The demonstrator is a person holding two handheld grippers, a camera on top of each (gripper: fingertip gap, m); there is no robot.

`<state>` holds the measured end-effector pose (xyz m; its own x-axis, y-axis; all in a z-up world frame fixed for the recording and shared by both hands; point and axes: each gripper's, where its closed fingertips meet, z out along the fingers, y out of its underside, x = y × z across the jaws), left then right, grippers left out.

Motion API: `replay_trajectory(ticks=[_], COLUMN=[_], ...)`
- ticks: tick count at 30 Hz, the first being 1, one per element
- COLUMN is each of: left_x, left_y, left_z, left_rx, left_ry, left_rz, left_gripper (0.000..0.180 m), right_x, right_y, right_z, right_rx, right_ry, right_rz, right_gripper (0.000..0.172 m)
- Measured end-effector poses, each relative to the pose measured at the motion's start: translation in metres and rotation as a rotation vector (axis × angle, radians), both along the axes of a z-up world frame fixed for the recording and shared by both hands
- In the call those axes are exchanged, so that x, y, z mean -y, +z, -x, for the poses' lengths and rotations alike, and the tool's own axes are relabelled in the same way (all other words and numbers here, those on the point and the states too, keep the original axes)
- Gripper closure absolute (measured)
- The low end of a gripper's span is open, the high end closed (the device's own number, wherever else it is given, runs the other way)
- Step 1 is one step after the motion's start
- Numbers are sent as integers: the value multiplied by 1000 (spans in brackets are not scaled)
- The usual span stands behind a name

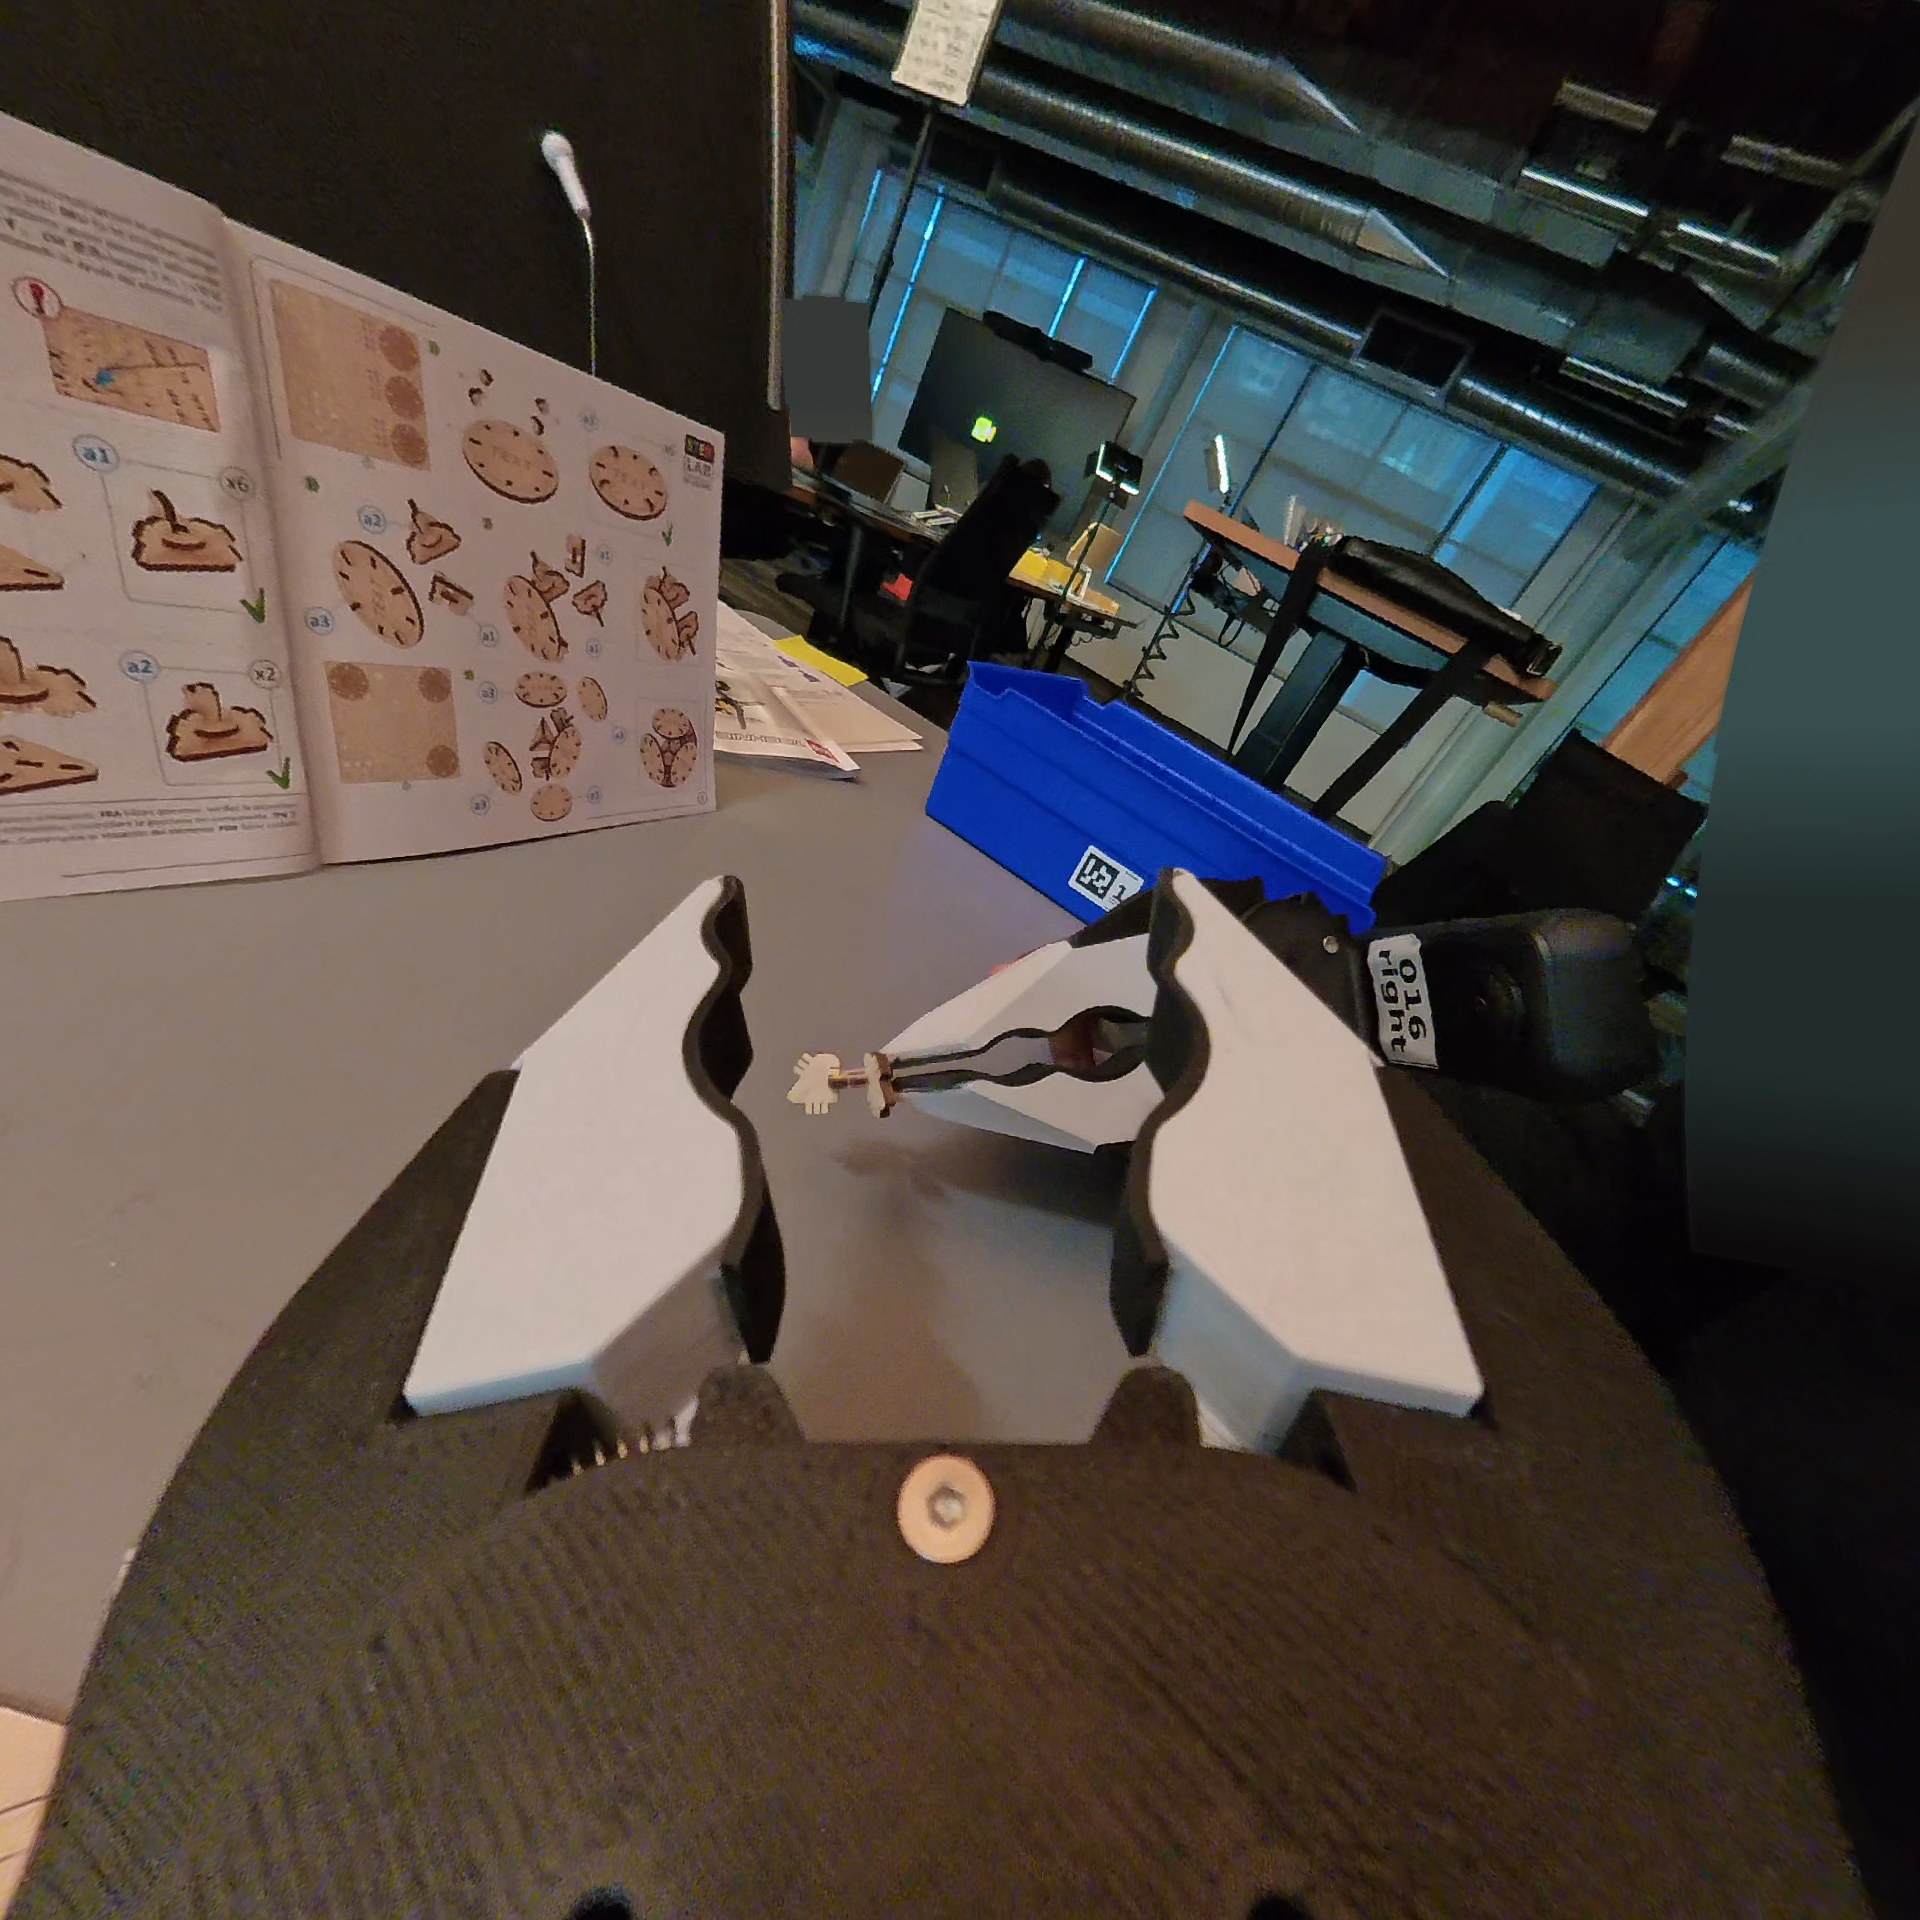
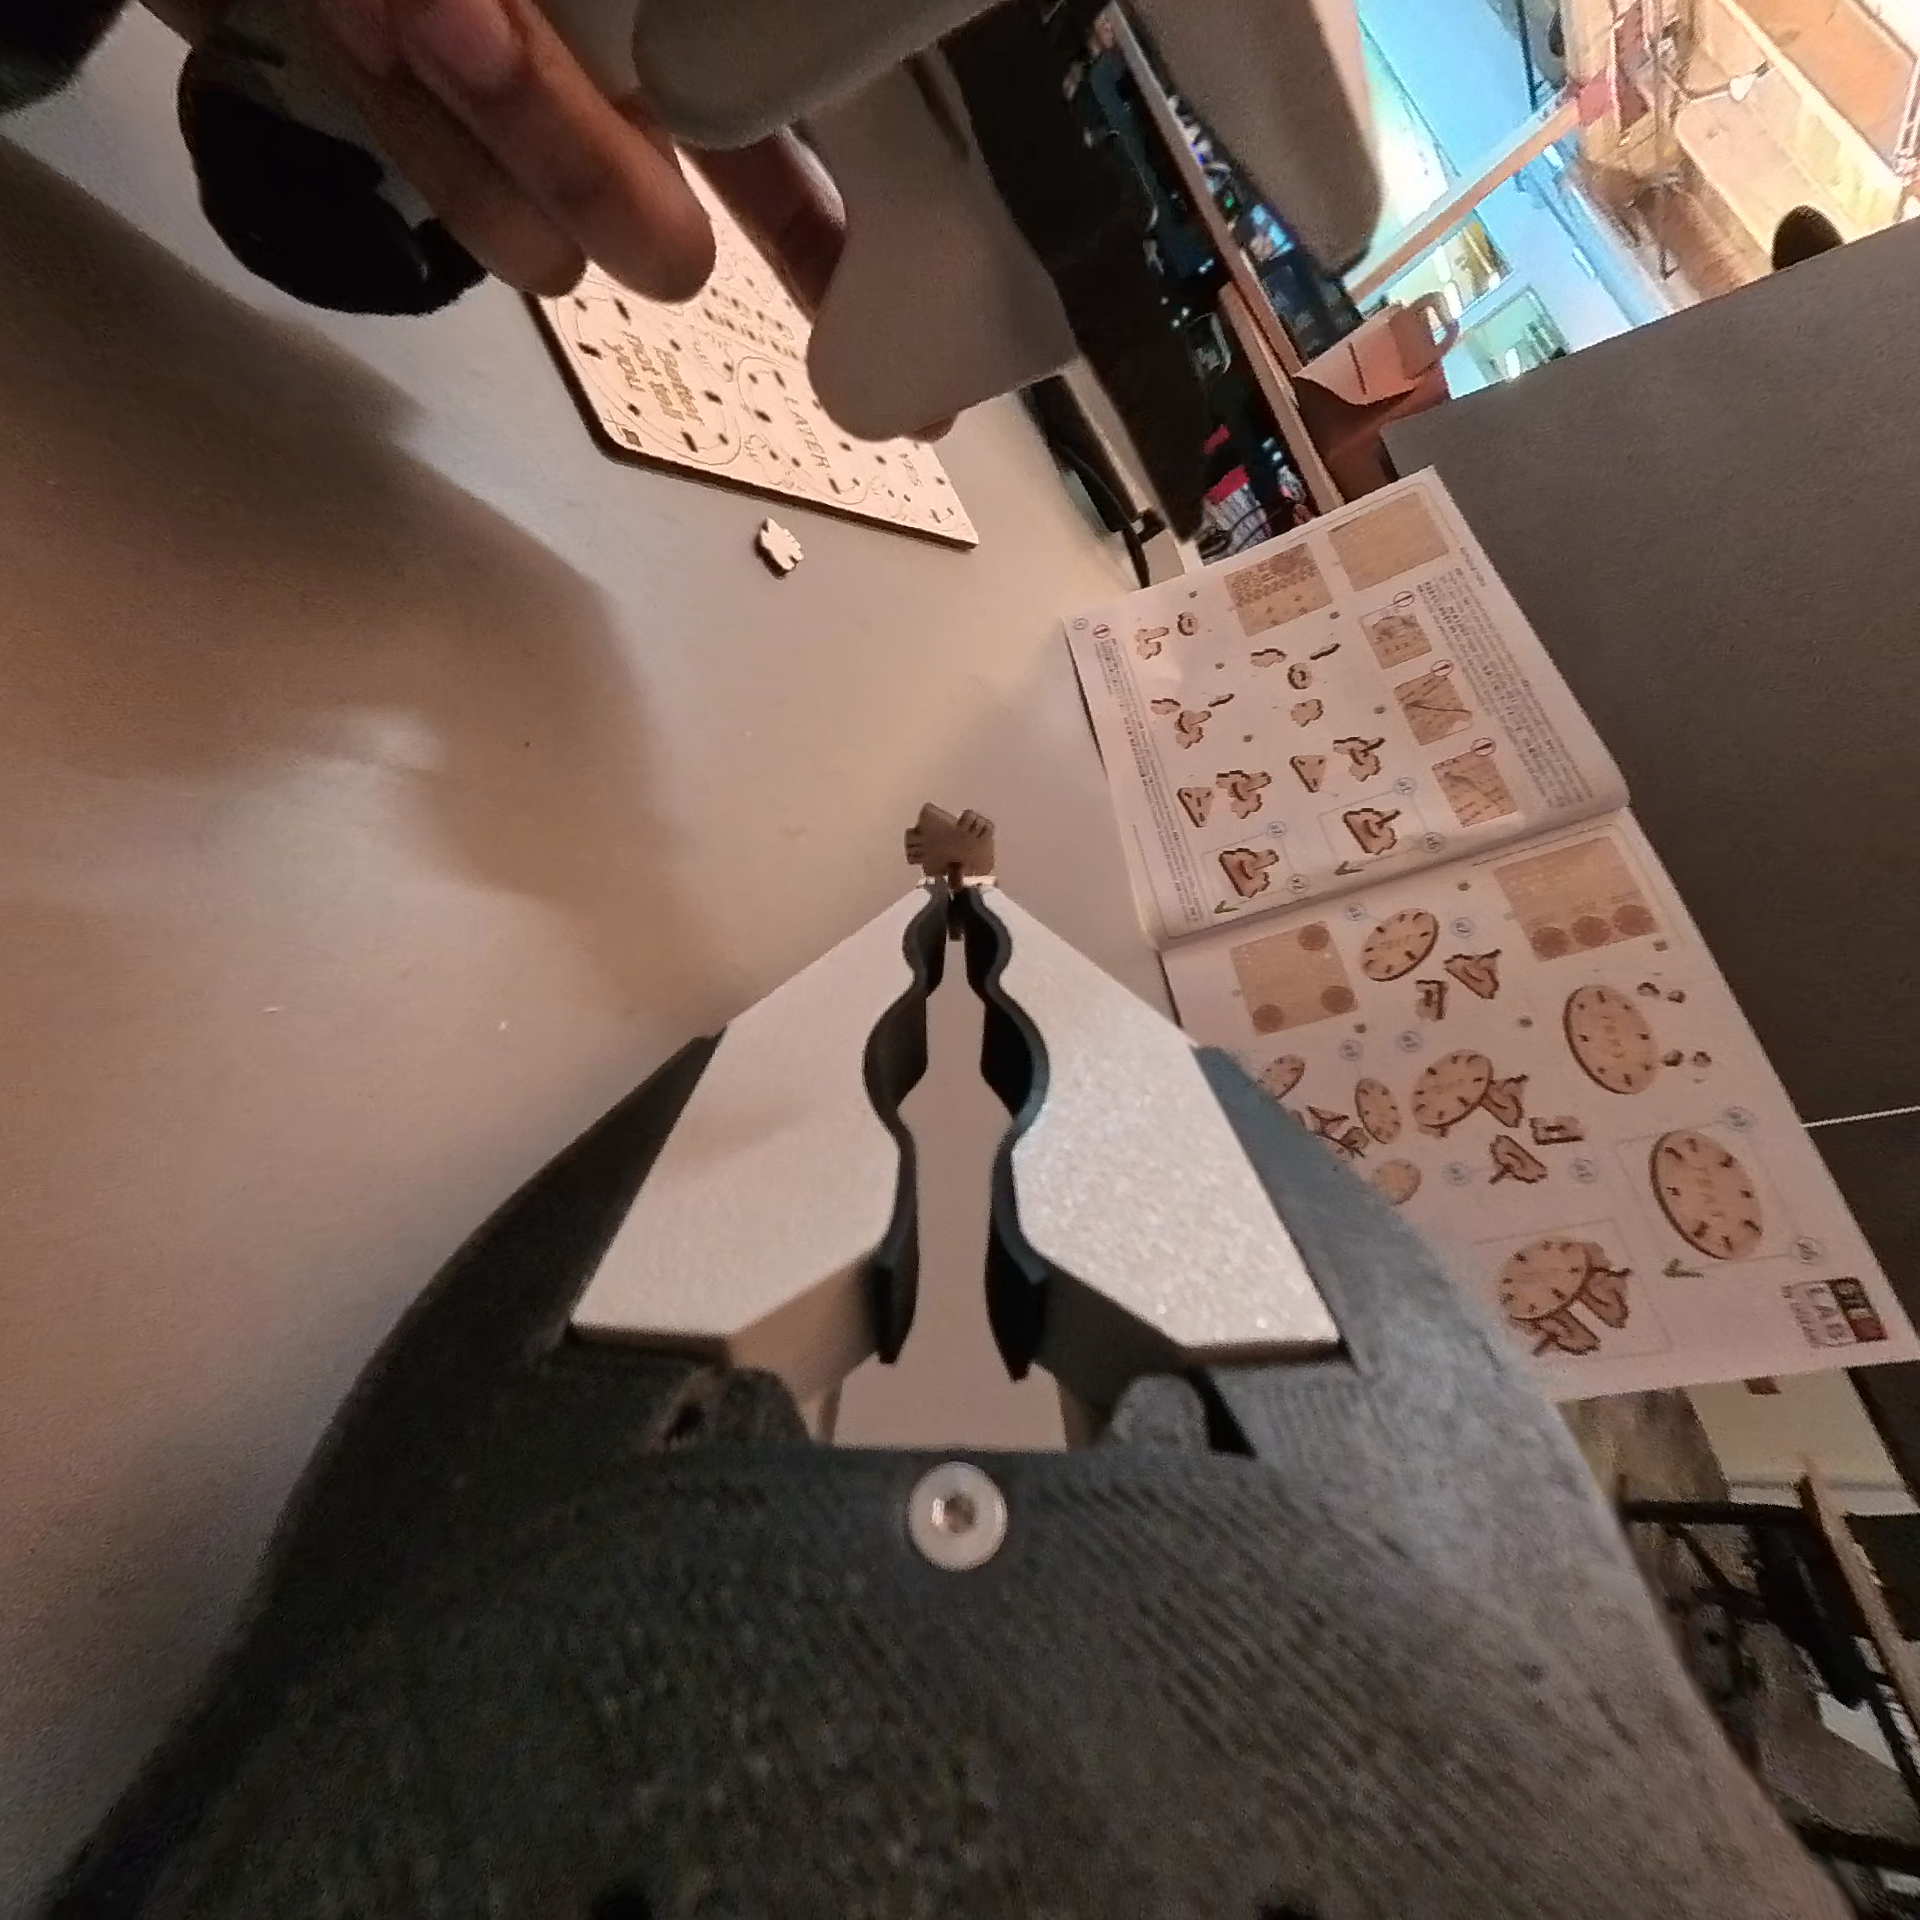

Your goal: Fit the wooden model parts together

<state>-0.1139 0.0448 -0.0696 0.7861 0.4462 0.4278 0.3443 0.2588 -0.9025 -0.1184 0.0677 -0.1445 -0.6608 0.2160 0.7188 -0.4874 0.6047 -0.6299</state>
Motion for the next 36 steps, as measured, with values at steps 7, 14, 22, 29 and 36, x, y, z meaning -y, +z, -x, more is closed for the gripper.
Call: replay_trajectory(ticks=[7, 14, 22, 29, 36], left_x=[3, 4, 1, 2, 3], left_y=[1, 1, -2, -1, -1], left_z=[2, 2, 1, 1, 1], left_rx=[37, 63, 79, 81, 83], left_ry=[-10, -24, -39, -35, -35], left_rz=[-38, -69, -58, -66, -67], left_gripper=[103, 103, 101, 102, 102], right_x=[1, -1, -2, -2, -7], right_y=[2, 10, 17, 21, 28], right_z=[-2, -1, -1, 0, 4], right_rx=[49, 130, 184, 223, 285], right_ry=[12, 16, 23, 27, 25], right_rz=[46, 141, 211, 258, 337], right_gripper=[171, 171, 171, 171, 171])
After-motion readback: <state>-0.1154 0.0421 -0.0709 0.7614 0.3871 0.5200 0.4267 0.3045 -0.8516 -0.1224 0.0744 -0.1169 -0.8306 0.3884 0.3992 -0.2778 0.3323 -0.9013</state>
